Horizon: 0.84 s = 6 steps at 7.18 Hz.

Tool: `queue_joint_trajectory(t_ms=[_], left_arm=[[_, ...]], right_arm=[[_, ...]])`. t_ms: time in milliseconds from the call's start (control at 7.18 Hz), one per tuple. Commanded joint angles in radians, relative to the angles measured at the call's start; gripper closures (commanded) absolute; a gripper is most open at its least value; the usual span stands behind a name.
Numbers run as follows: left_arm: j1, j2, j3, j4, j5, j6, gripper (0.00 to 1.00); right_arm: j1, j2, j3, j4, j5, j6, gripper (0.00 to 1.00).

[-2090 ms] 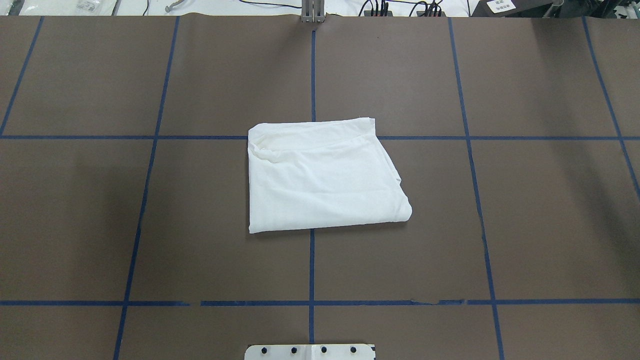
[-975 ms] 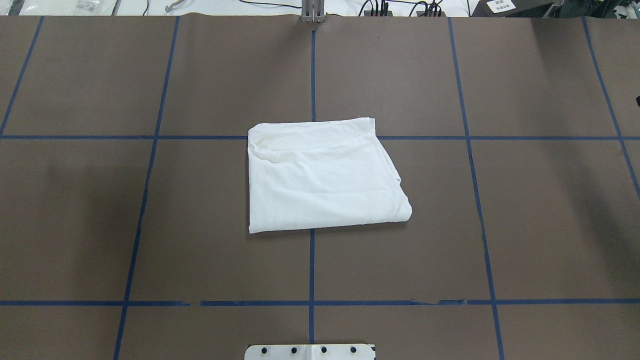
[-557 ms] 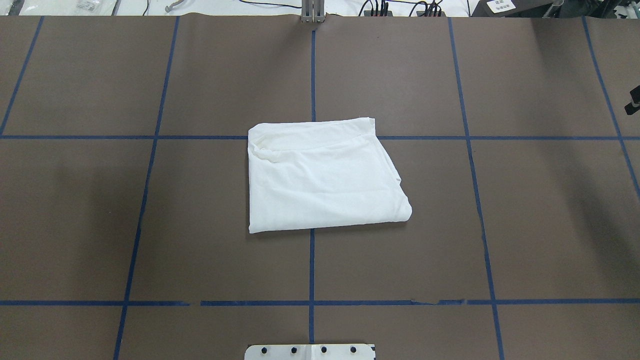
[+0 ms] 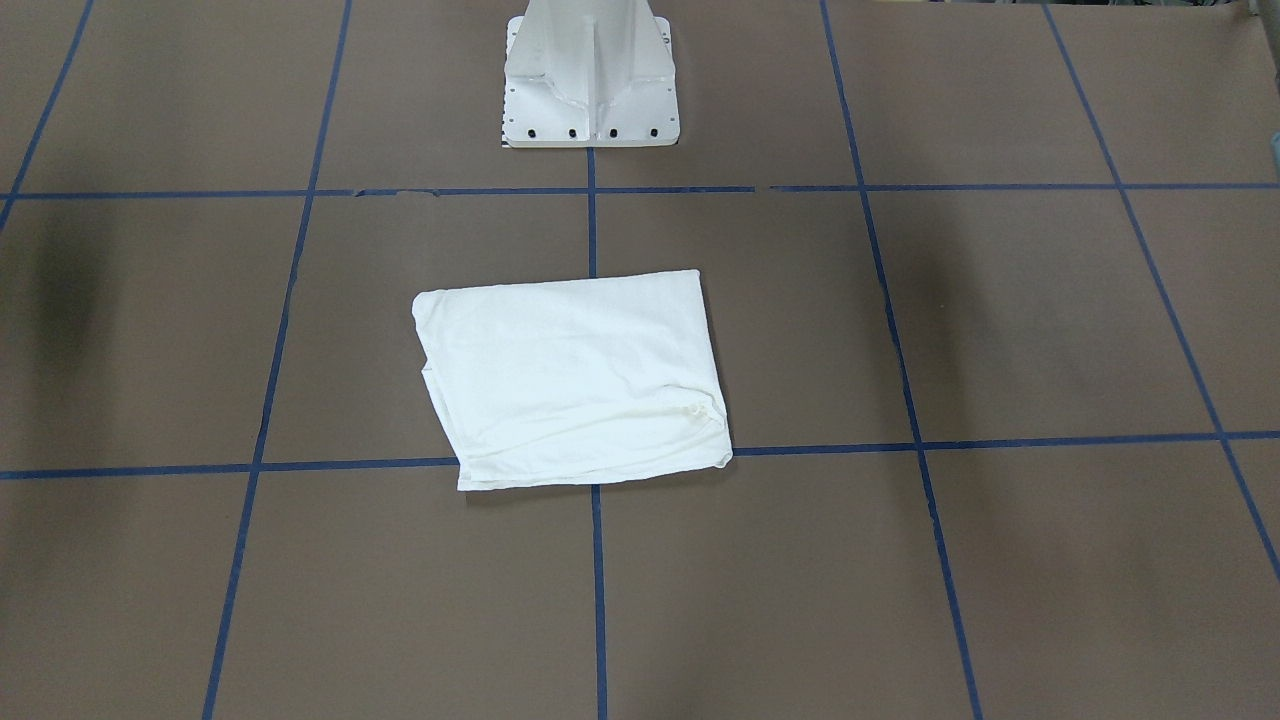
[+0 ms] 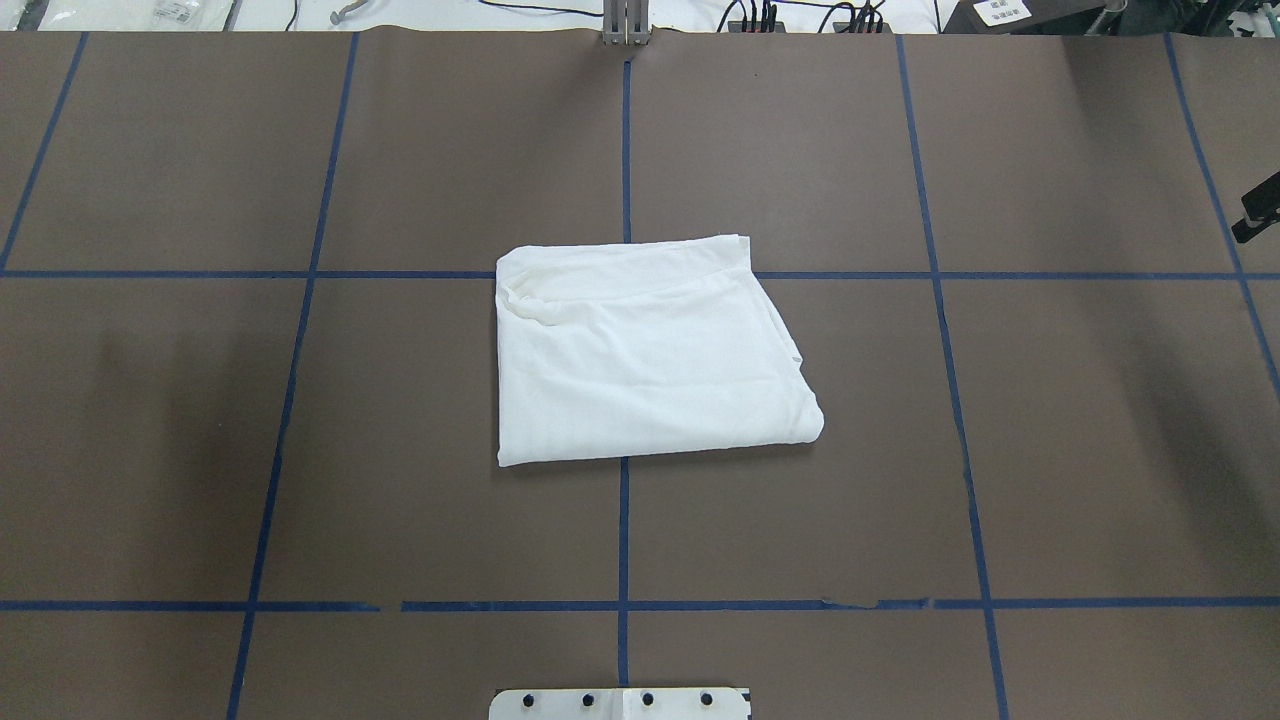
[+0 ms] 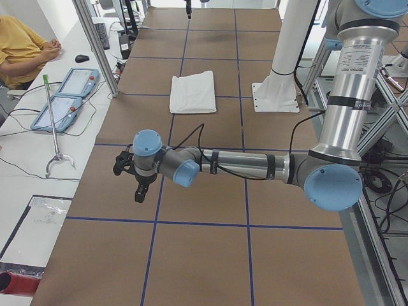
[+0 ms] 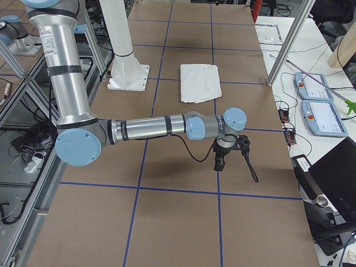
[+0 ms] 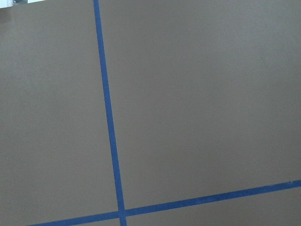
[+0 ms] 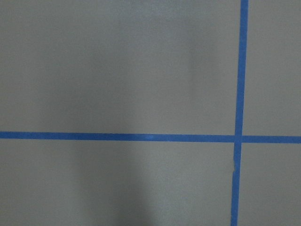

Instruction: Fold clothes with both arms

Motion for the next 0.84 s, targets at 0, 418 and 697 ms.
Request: queue_joint_trajectory(t_ms=[0, 418, 697], left_arm=[[0.001, 0.016, -0.007, -0.027, 0.003, -0.013, 0.00], [0.001, 0.016, -0.033, -0.019, -0.004, -0.013, 0.00], [-0.005, 0.025, -0.039, -0.021, -0.005, -0.012, 0.00]], right_arm=[[0.002, 0.003, 0.023, -0.005, -0.003, 0.000, 0.00], [0.077, -0.030, 0.023, -0.002, 0.001, -0.009, 0.00], [0.077, -0.060, 0.021, 0.002, -0.002, -0.024, 0.00]])
